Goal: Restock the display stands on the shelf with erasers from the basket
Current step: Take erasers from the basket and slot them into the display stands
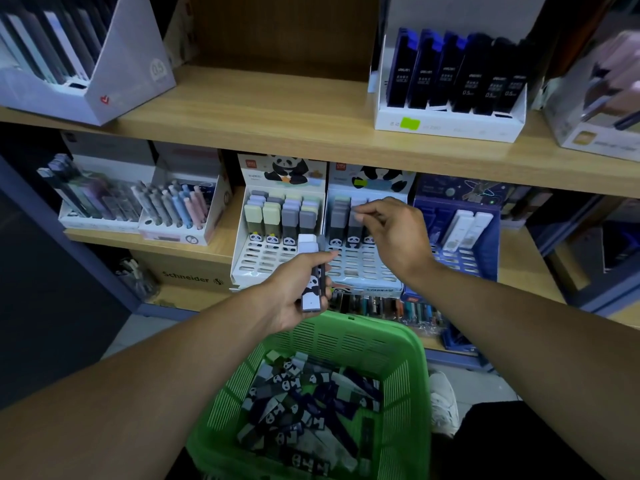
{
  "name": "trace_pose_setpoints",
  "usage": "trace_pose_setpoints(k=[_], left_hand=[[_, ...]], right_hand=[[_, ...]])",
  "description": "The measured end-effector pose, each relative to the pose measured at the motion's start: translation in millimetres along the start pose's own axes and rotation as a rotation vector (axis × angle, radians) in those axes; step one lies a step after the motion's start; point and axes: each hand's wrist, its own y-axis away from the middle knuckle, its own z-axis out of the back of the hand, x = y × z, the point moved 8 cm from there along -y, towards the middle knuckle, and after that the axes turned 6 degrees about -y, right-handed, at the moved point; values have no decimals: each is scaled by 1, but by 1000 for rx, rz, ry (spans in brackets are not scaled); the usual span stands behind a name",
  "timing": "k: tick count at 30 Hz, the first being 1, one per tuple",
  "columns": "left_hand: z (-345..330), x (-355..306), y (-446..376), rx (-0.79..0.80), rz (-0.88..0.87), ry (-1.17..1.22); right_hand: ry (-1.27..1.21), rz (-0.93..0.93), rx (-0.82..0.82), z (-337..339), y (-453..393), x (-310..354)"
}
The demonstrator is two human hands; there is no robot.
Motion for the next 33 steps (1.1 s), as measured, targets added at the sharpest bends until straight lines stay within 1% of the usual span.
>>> trace_pose_setpoints(k=[4,6,11,14,16,17,18,20,21,24,28,31,33], left_hand=[[-6,-1,3,0,4,33],[-10,-2,4,2,3,39],[-14,-4,7,20,-5,50],[-11,-5,9,21,-13,54],[-8,-5,10,19,-17,53],[-6,-6,10,17,-20,52],[-5,-7,10,14,-25,49],[-2,-9,10,12,-40,40],[-2,-10,10,16,-50,42],[-2,-14,10,56,-84,57],[-5,-16,14,95,-82,40],[-5,-13,16,94,-67,12],[-6,-11,17,107,-57,27]], right_hand=[[-64,-108,-71,4,-3,-9],[-48,-150,-68,3,-5,-13],[-31,-151,-45,-1,-6,-12],[26,-108,-57,1,-6,-7],[22,-99,-74,4,-4,0],[-26,-114,-55,2,-2,5],[-116,-156,-2,-2,0,11],[-320,-262,174,-20,10,25],[-351,-286,258,-28,16,33],[-265,-271,440,-42,28,49],[-236,-308,545,-45,31,46],[-244,-341,569,-45,33,40],[-298,-372,574,-46,34,37]])
